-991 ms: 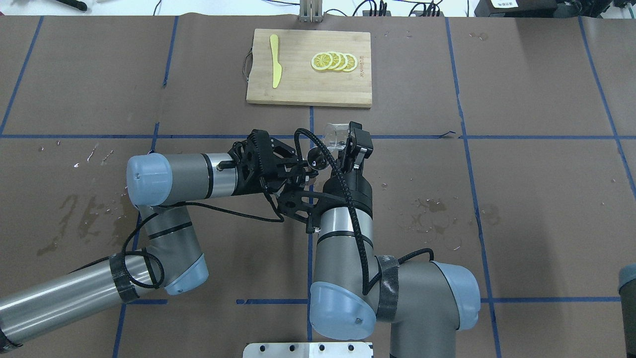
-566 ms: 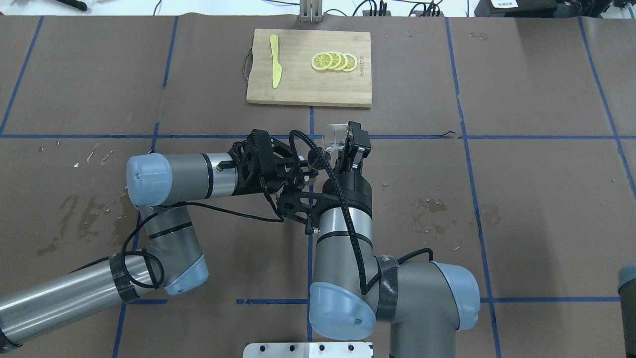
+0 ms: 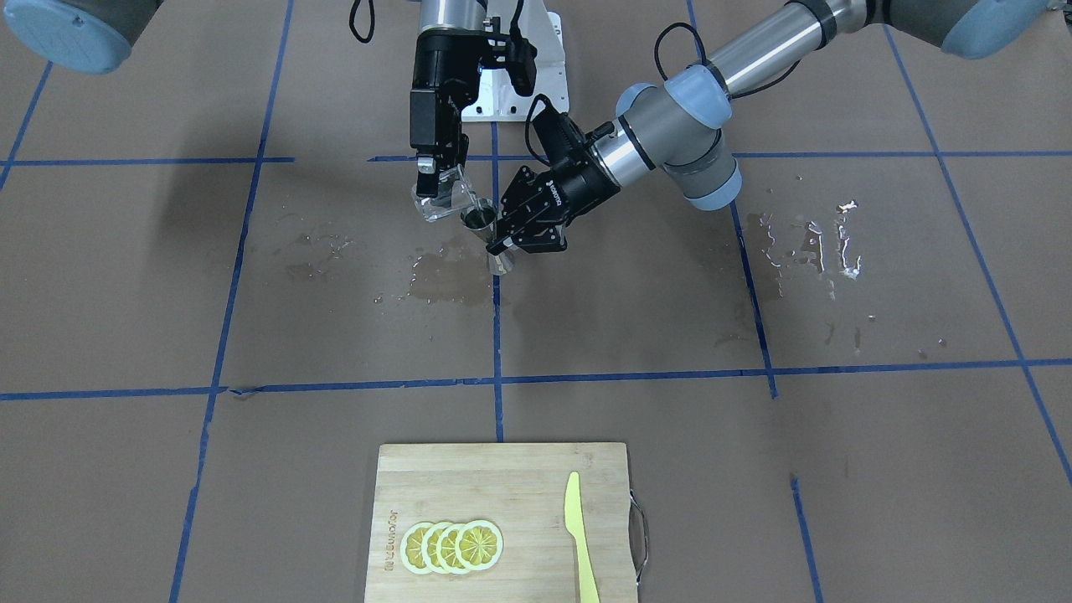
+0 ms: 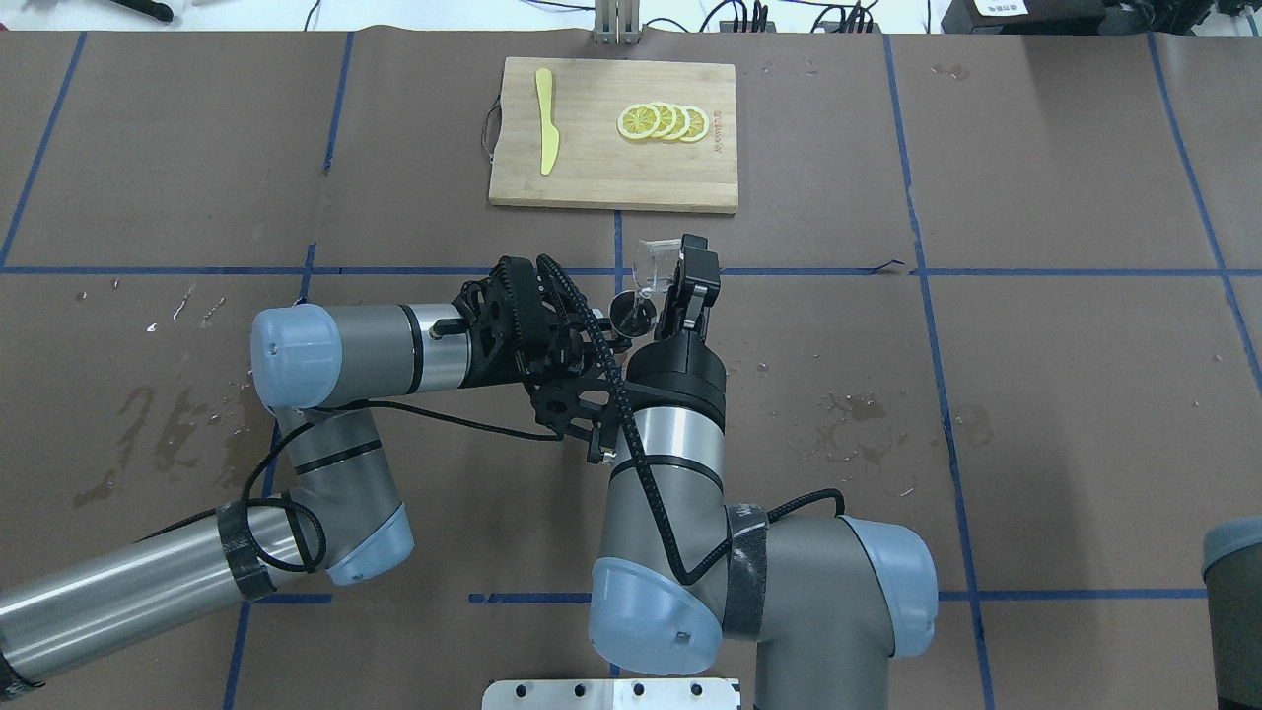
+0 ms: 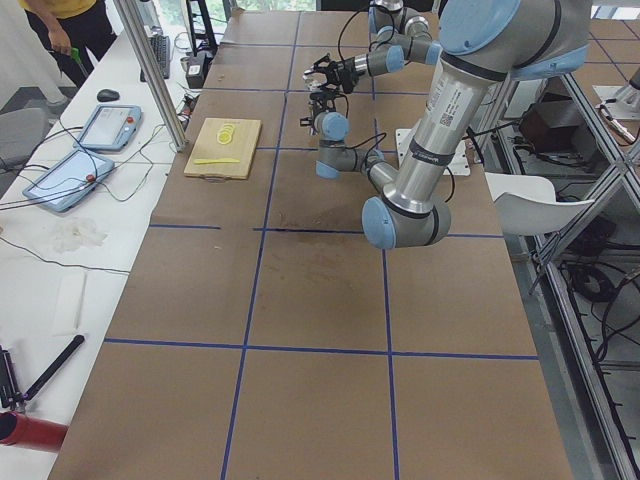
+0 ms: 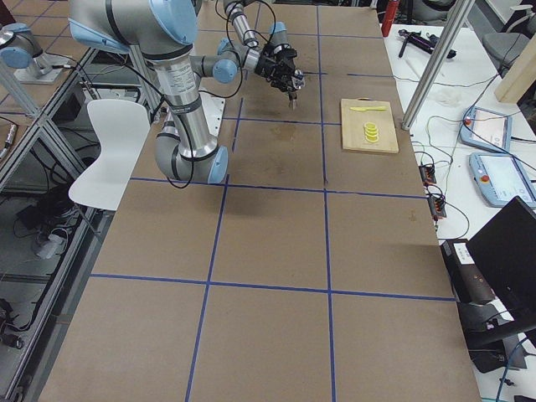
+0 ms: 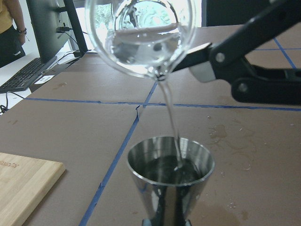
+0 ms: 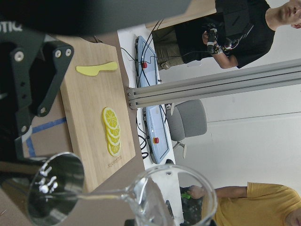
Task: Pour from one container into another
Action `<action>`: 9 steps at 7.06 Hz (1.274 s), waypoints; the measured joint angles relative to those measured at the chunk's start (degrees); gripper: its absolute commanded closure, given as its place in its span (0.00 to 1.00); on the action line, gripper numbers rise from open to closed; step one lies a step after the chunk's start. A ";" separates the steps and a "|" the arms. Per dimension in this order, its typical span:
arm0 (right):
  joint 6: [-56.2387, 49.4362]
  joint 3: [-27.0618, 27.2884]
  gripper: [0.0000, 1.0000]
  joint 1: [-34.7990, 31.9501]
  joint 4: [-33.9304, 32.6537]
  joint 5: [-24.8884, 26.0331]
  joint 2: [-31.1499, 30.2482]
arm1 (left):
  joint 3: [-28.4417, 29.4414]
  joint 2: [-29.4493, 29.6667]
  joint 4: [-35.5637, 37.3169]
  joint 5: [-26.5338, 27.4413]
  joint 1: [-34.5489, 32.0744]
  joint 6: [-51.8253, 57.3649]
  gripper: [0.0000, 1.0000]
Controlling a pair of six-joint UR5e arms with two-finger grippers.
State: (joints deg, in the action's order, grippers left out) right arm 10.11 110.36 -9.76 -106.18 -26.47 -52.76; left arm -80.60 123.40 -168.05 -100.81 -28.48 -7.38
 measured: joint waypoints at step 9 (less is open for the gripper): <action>0.54 -0.47 1.00 -0.36 1.62 -0.50 0.46 | -0.09 0.00 0.00 0.00 0.00 0.00 1.00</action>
State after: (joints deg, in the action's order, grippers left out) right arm 10.66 109.89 -10.12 -104.56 -26.98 -52.30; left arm -80.68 123.40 -168.05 -100.81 -28.48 -7.38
